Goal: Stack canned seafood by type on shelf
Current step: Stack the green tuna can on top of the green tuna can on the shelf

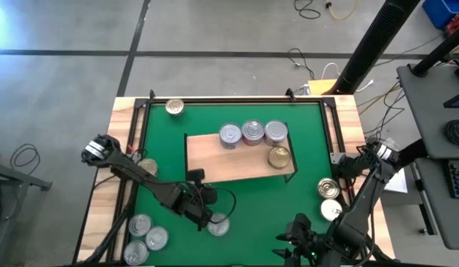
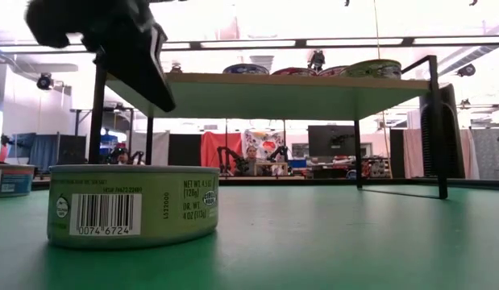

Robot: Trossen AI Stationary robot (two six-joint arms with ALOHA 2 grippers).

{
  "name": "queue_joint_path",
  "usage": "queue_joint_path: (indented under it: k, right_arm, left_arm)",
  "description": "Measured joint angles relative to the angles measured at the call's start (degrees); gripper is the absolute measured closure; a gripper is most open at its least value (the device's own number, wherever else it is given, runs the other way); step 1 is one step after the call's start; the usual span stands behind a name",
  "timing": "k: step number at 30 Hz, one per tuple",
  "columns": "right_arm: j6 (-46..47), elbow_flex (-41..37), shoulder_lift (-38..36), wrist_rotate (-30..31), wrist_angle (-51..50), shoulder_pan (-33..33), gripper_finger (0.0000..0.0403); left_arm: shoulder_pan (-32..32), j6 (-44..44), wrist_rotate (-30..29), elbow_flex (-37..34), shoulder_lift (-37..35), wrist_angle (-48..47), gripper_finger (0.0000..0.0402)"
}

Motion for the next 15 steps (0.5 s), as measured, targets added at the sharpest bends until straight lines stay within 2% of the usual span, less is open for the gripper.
queue_joint_path:
  k: [7,15]
  right_arm:
    - [0.9,0.0,0.1,0.7,0.2,0.0,0.0197]
    - [-0.2,0.0,0.1,0.7,0.3,0.0,0.0197]
  left_arm:
    - [0.9,-3.1,-0.4,-5.6,-6.8,-0.5,0.0402]
    - [-3.0,-7.3,1.9,-1.8,-9.8,-0.3,0.0401]
